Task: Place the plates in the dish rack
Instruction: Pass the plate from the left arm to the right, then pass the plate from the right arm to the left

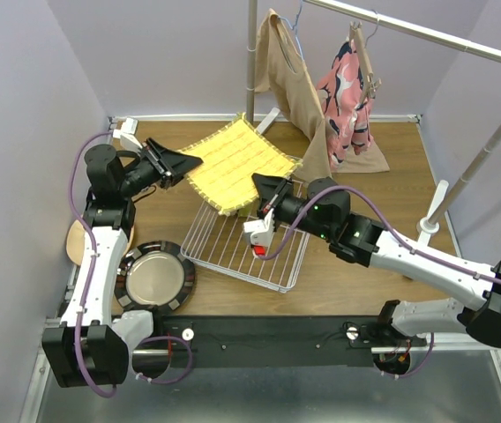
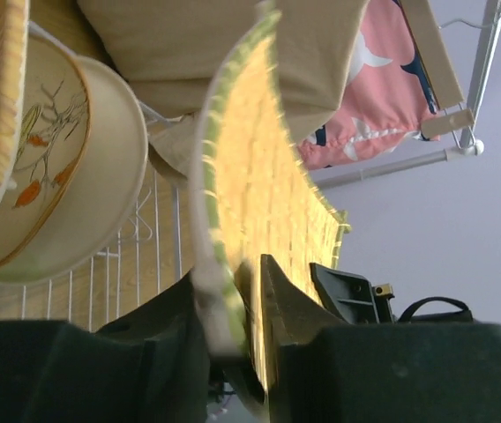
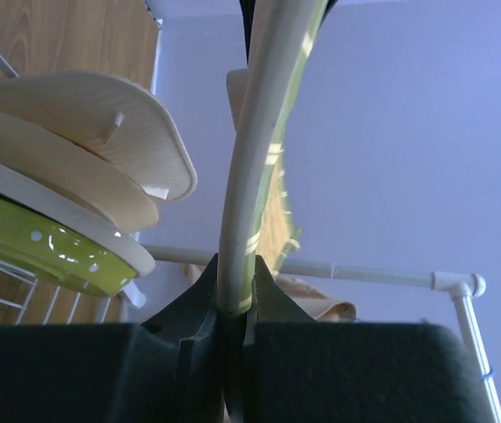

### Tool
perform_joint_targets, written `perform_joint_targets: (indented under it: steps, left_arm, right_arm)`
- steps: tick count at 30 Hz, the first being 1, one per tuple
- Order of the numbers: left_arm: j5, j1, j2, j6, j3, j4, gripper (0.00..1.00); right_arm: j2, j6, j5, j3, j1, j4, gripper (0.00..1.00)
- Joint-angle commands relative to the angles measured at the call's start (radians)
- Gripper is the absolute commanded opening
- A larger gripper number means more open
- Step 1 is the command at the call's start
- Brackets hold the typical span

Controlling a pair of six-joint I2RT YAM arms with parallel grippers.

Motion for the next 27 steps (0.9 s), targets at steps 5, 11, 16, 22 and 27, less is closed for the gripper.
perform_joint_targets:
  steps: [5,11,16,22,27]
  left_arm:
    - [-0.009,0.013,-0.027,0.356,0.156,0.08,0.61]
    - [-0.073,0.025,-0.058,0.622,0.22,-0.073,0.77]
    - [-0.197,0.025,-0.176,0.933,0.162,-0.064,0.79]
    - [-0.057,0.025,-0.381,1.203,-0.085,0.328,0.9]
    - [0.215,0.025,-0.426,1.429,-0.136,0.35,0.97]
  right_arm:
    - [-0.093,0.232,0.069,0.081,0.0,0.064,0.0]
    - [-0.159,0.37,0.072,0.098,0.0,-0.022,0.01]
    - [-0.204,0.555,0.057,0.133,0.0,-0.165,0.0]
    - [-0.233,0.721,-0.026,0.165,0.0,-0.369,0.01]
    - [-0.244,0.748,-0.118,0.202,0.0,-0.539,0.01]
